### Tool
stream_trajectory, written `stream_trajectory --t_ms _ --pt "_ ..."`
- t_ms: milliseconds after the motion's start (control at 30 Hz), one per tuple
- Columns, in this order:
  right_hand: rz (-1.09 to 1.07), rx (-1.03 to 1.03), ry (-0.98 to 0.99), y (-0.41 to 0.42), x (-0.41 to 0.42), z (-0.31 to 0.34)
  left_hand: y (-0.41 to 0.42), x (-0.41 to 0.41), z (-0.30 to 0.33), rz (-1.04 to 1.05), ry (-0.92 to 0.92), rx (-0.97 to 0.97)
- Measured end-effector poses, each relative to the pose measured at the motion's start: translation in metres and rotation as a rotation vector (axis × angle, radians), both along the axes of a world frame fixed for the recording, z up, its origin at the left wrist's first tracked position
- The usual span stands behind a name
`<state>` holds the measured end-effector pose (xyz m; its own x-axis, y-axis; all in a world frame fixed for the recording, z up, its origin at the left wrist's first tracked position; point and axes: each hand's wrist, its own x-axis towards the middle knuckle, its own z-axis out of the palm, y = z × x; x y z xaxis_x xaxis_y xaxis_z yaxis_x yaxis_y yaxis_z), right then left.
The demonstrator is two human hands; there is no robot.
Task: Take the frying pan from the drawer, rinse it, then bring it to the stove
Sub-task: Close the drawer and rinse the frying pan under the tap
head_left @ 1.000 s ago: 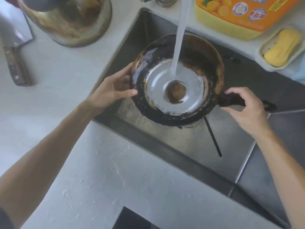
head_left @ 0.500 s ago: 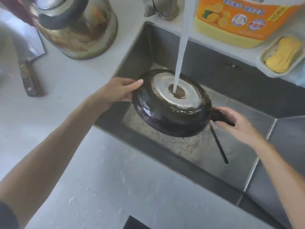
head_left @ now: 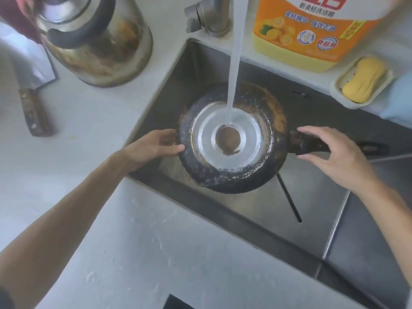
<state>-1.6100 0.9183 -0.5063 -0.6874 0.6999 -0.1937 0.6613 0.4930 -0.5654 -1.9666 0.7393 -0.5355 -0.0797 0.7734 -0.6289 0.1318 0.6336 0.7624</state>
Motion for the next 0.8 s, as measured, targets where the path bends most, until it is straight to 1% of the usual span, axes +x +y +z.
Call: stream_trajectory --t_ms 67,167,233,333,433,533,600,667,800 --pt "-0.039 0.001 -0.039 -0.007 0.002 -0.012 0.002 -0.001 0.001 0.042 0.024 0.059" --pt "0.012 0.045 -0.087 -0.013 0.007 -0.032 0.011 0.004 0.005 0.065 0.034 0.142" --pt "0.062 0.062 -0.122 -0.013 0.011 -0.041 0.017 0.004 0.005 0.008 0.054 0.152" --pt "0.132 0.032 -0.208 -0.013 0.016 -0.047 0.025 0.005 0.002 -0.118 0.122 0.172" --pt "0.145 -0.003 -0.292 -0.011 0.020 -0.046 0.033 0.008 -0.003 -0.243 0.289 0.279" --pt "0.117 -0.114 -0.297 -0.007 0.021 -0.040 0.037 0.009 -0.012 -0.312 0.481 0.450" --pt "0.077 -0.146 -0.279 -0.004 0.021 -0.037 0.039 0.009 -0.017 -0.332 0.549 0.525" --pt "0.038 -0.145 -0.270 -0.003 0.021 -0.036 0.041 0.007 -0.021 -0.308 0.540 0.498" --pt "-0.007 -0.040 -0.269 -0.005 0.019 -0.043 0.043 0.004 -0.026 -0.317 0.495 0.292"
